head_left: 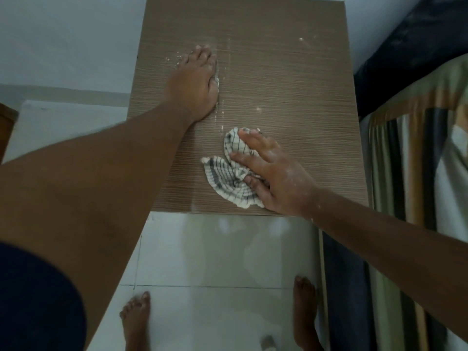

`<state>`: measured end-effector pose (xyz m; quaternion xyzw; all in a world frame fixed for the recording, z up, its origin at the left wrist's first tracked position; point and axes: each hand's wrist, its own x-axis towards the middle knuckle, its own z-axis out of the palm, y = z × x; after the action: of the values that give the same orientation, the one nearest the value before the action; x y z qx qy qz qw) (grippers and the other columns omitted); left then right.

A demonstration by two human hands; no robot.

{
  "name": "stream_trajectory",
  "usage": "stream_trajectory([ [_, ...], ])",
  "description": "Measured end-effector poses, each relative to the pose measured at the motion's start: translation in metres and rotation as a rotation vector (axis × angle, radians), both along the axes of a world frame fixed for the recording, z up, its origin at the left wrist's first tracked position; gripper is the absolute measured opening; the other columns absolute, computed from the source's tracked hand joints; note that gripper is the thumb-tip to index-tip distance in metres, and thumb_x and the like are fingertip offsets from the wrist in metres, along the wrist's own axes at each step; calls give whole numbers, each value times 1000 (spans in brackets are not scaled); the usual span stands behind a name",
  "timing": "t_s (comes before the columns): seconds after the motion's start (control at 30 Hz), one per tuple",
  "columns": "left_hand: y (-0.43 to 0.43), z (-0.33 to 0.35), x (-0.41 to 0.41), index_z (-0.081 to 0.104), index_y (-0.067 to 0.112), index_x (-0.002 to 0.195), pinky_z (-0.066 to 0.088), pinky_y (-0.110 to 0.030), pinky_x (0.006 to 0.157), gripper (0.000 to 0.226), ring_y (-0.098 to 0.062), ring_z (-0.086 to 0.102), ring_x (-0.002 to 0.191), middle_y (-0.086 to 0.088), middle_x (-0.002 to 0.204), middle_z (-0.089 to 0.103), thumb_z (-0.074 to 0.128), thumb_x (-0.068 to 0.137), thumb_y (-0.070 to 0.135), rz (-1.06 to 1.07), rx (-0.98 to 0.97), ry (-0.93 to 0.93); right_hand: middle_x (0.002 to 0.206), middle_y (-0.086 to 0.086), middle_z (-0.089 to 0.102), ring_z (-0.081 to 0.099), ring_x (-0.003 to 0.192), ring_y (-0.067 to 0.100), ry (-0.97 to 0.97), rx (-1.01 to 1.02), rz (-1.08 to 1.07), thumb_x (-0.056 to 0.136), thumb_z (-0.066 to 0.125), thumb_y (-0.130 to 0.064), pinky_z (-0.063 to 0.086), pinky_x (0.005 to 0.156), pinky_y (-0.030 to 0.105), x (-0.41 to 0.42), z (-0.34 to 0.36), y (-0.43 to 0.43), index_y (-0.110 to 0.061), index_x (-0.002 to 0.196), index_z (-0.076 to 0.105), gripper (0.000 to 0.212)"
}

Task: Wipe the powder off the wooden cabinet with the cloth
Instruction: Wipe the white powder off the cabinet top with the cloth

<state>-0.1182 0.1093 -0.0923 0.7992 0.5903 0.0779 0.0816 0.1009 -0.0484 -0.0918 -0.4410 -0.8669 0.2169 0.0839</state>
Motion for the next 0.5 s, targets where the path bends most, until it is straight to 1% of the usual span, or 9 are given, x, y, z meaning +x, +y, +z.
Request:
stream_trajectory([
  [0.1, 0, 0, 0, 24, 5, 155, 12, -40, 126, 59, -26, 16, 154, -14, 164, 22, 33, 99, 21, 1, -3, 13, 167, 10, 24, 14, 157, 29, 19, -15, 33, 102, 48, -33, 22, 125, 51, -1, -1, -25, -20, 148, 48, 48],
  [0.17, -1, 0, 1, 25, 5, 155, 12, -41, 126, 59, -27, 16, 154, -14, 164, 22, 33, 99, 21, -4, -4, 9, 166, 10, 26, 16, 156, 29, 37, -43, 49, 101, 47, -30, 24, 124, 52, -3, -2, -38, -20, 146, 50, 47],
  [0.27, -2, 0, 0, 25, 5, 155, 12, -41, 127, 59, -27, 16, 154, -14, 164, 22, 33, 100, 21, -4, -9, 0, 165, 12, 28, 18, 155, 31, 51, -68, 79, 96, 46, -19, 24, 124, 53, -5, -2, -53, -17, 145, 51, 48],
  [0.37, -2, -1, 0, 25, 5, 155, 11, -41, 127, 58, -26, 15, 154, -14, 164, 22, 33, 100, 20, -4, -7, -4, 162, 14, 33, 22, 153, 31, 82, -16, 94, 92, 63, 0, 24, 122, 51, -5, -5, -68, -17, 143, 49, 55],
  [0.4, -1, 0, 0, 24, 4, 155, 11, -42, 127, 58, -26, 15, 154, -14, 164, 22, 33, 100, 20, -6, -6, -4, 161, 14, 34, 24, 153, 30, 91, -11, 97, 91, 68, 2, 23, 123, 49, -5, -6, -74, -17, 143, 49, 58],
  [0.43, -1, 0, 0, 25, 4, 155, 11, -42, 127, 58, -26, 15, 154, -14, 164, 23, 33, 100, 20, -8, -6, -4, 161, 13, 34, 24, 153, 28, 99, -15, 102, 92, 68, 2, 22, 123, 46, -4, -8, -79, -18, 143, 49, 58],
  [0.5, -1, 1, 1, 25, 4, 155, 12, -42, 127, 58, -27, 16, 154, -14, 164, 23, 34, 100, 20, -4, -7, -3, 162, 9, 31, 22, 154, 25, 105, -31, 116, 98, 59, -3, 22, 124, 44, -2, -11, -88, -19, 143, 49, 49],
])
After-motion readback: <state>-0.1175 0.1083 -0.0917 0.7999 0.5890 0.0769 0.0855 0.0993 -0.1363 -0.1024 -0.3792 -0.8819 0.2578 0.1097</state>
